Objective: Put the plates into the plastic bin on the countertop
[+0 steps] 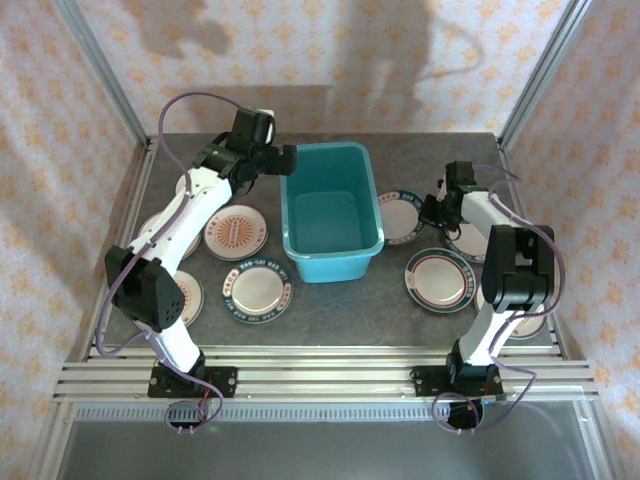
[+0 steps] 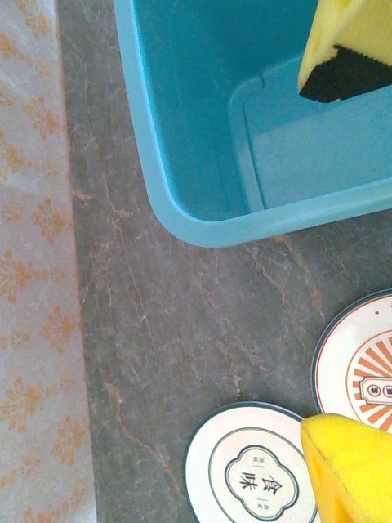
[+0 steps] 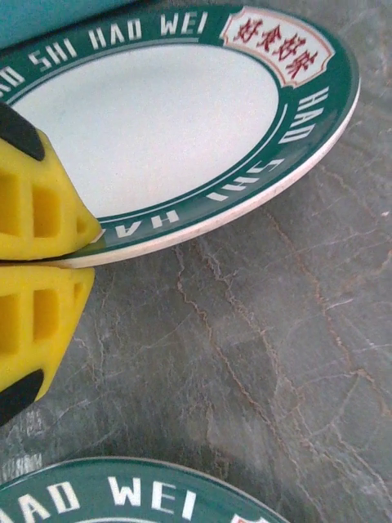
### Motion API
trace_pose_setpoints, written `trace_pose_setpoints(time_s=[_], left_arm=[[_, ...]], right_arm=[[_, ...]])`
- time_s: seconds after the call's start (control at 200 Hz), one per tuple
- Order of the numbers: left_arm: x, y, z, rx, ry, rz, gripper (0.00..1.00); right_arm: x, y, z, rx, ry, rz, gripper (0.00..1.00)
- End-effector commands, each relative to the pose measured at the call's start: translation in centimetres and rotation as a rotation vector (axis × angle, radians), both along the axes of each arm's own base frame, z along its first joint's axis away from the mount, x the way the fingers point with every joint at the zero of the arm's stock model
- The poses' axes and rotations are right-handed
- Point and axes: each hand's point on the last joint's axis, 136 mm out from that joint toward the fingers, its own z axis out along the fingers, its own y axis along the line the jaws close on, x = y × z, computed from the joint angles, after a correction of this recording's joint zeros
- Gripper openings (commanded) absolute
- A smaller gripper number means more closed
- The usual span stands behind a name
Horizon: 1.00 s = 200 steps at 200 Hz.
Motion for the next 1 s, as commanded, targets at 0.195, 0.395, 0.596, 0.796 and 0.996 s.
trace_pose_setpoints(time_s=[0.195, 0.395, 0.596, 0.796, 0.996], left_arm=[[-0.1, -0.3, 1.4, -0.037, 0.015, -0.011, 0.98], [-0.5, -1.8, 2.5, -0.111, 0.028, -0.058, 0.96], [-1.1, -4.4, 3.7, -0.211, 0.072, -0.137, 0.93], [-1.5, -7.5, 5.5, -0.320, 0.095, -0.221, 0.90], [-1.8, -10.8, 7.4, -0.428, 0.091, -0.324, 0.89]], right_arm=[[0.4, -1.5, 4.4, -0.066, -0.113, -0.045, 0.00], [0.5, -2.2, 8.1, -0.085, -0.200, -0.073, 0.00], [0.6, -2.9, 13.4, -0.096, -0.332, -0.096, 0.00], [0.8, -2.9, 18.2, -0.113, -0.415, -0.079, 0.00], [0.5, -2.7, 24.1, -0.114, -0.540, -0.066, 0.00]])
